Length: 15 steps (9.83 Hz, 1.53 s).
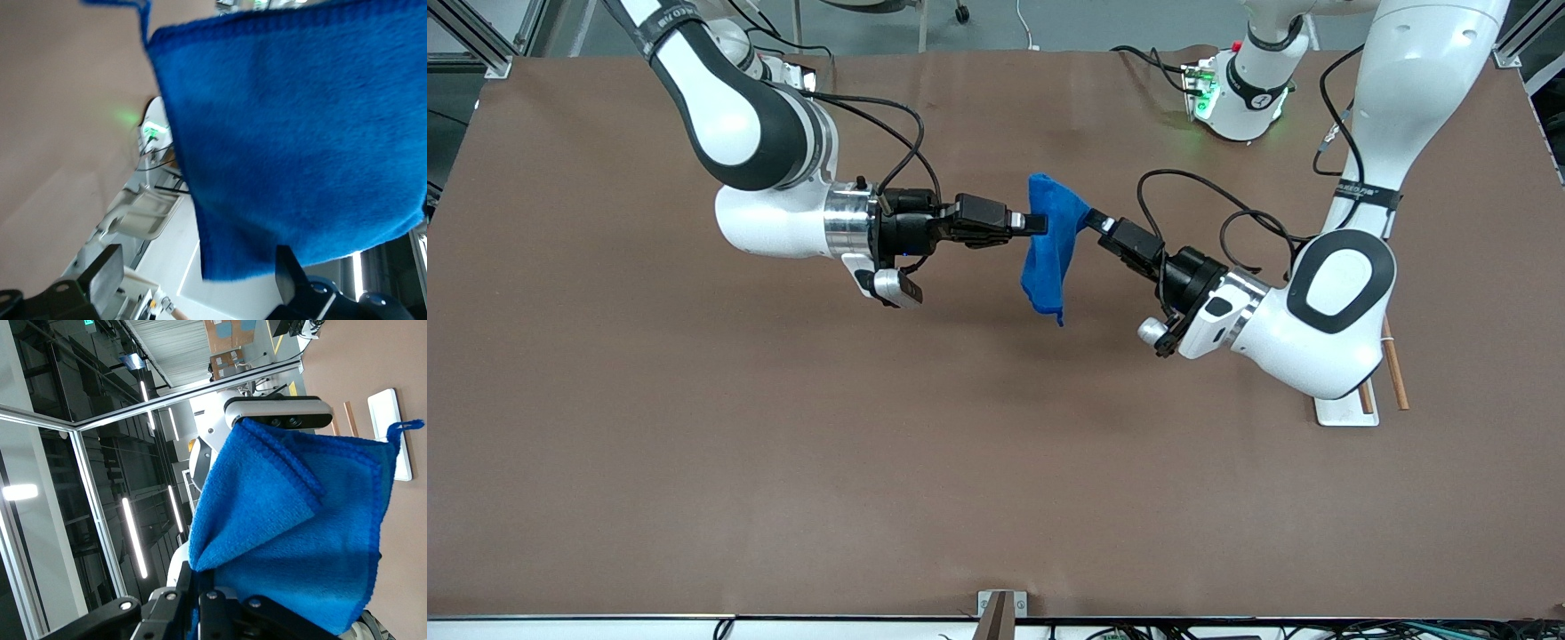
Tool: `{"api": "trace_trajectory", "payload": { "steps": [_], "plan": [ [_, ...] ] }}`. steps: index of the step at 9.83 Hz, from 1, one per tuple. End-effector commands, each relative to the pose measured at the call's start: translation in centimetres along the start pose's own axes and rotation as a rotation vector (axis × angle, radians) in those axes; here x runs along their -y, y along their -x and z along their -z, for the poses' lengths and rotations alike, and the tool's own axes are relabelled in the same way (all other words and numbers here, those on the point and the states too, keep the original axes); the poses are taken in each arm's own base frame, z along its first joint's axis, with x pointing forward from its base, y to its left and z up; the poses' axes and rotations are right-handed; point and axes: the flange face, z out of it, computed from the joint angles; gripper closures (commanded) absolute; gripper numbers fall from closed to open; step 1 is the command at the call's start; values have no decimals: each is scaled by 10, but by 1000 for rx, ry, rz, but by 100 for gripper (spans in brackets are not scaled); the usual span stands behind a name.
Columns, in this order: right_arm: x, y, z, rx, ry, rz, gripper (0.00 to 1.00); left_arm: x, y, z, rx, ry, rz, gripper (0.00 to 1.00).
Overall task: Right arm passes towel to left arm to hang
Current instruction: 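Grasp the hanging towel with the left gripper beside the right gripper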
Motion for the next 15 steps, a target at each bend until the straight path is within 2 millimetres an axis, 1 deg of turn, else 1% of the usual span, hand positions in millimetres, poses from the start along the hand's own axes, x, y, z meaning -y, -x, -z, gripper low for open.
{"api": "trace_trajectory", "payload": {
  "steps": [1,2,4,7,9,10,11,12,13,14,15],
  "plan": [
    [0,2,-1,-9,-21,5,100,48,-9,-11,-54,123,-122,0],
    [1,3,-1,-9,-22,6,100,57,-14,-10,-76,175,-148,0],
    [1,3,0,-11,-21,6,100,62,-25,-13,-119,291,-147,0],
    [0,1,1,-22,-16,6,100,55,-30,-12,-155,367,-169,0],
    [0,1,1,-22,-16,6,100,62,-36,-19,-170,399,-205,0],
    [1,1,1,-22,-17,6,100,63,-38,-22,-172,412,-208,3],
    [1,1,1,-22,-18,5,100,62,-39,-23,-174,418,-209,18],
    [1,1,1,-23,-18,6,100,63,-39,-22,-176,419,-209,46],
    [1,1,1,-22,-19,4,100,61,-39,-21,-176,418,-212,67],
    [1,1,1,-22,-19,4,100,60,-39,-21,-176,418,-213,75],
    [2,1,1,-23,-23,3,100,59,-40,-20,-176,417,-215,86]
  ]
}}
